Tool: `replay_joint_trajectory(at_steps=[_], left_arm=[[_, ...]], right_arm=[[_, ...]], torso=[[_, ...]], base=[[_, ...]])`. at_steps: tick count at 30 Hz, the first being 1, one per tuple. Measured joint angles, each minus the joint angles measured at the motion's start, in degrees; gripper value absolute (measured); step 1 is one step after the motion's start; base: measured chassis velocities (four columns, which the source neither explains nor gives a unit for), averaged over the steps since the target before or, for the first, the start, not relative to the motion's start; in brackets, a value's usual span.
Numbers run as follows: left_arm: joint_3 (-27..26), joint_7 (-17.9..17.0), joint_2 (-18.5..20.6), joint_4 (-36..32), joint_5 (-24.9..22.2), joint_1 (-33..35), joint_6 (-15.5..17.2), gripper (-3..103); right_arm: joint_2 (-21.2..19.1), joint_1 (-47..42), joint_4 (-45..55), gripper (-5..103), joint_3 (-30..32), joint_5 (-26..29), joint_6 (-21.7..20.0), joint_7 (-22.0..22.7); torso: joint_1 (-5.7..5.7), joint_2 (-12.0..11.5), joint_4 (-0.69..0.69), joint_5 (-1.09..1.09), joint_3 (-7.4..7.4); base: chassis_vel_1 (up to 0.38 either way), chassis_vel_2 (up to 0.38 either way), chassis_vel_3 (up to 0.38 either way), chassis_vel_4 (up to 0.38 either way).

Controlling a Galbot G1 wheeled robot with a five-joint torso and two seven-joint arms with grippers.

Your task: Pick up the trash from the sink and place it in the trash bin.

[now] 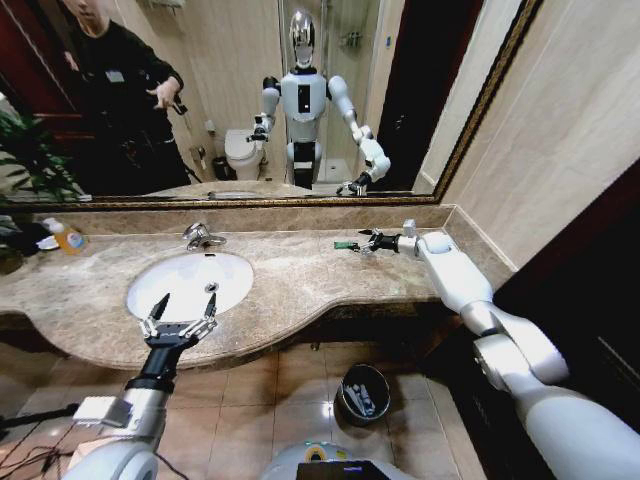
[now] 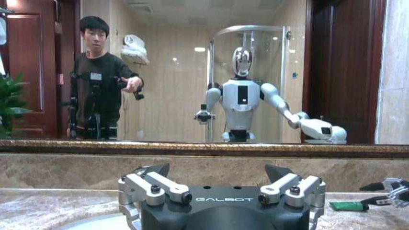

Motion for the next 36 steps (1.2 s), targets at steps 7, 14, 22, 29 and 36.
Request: replay_joint_trajectory(at_steps=[7, 14, 22, 29, 36], left_arm=[[0.00, 0.00, 0.00, 0.00, 0.00, 0.00, 0.00, 100], [0.00, 0.00, 0.00, 0.00, 0.00, 0.00, 0.00, 100], [0.00, 0.00, 0.00, 0.00, 0.00, 0.00, 0.00, 100], [0.00, 0.00, 0.00, 0.00, 0.00, 0.00, 0.00, 100], [0.00, 0.00, 0.00, 0.00, 0.00, 0.00, 0.00, 100]], right_arm=[[2.10, 1.09, -3.46, 82, 0.31, -1.68, -0.62, 4.03], [2.42, 1.64, -5.59, 73, 0.31, -2.76, 0.45, 5.03], [2.53, 1.97, -6.59, 73, 0.42, -3.43, 1.01, 5.95], [2.81, 1.66, -6.77, 65, 0.70, -3.85, 1.68, 7.07], [2.82, 1.31, -6.91, 45, 0.68, -3.91, 2.51, 8.29]], torso=[[0.00, 0.00, 0.00, 0.00, 0.00], [-0.01, 0.00, 0.00, 0.00, 0.00], [-0.01, 0.00, 0.00, 0.00, 0.00], [-0.01, 0.00, 0.00, 0.00, -0.01], [-0.01, 0.01, 0.00, 0.00, -0.01]], base=[[0.000, 0.000, 0.000, 0.000], [0.000, 0.000, 0.000, 0.000], [0.000, 0.000, 0.000, 0.000], [0.000, 0.000, 0.000, 0.000], [0.000, 0.000, 0.000, 0.000]])
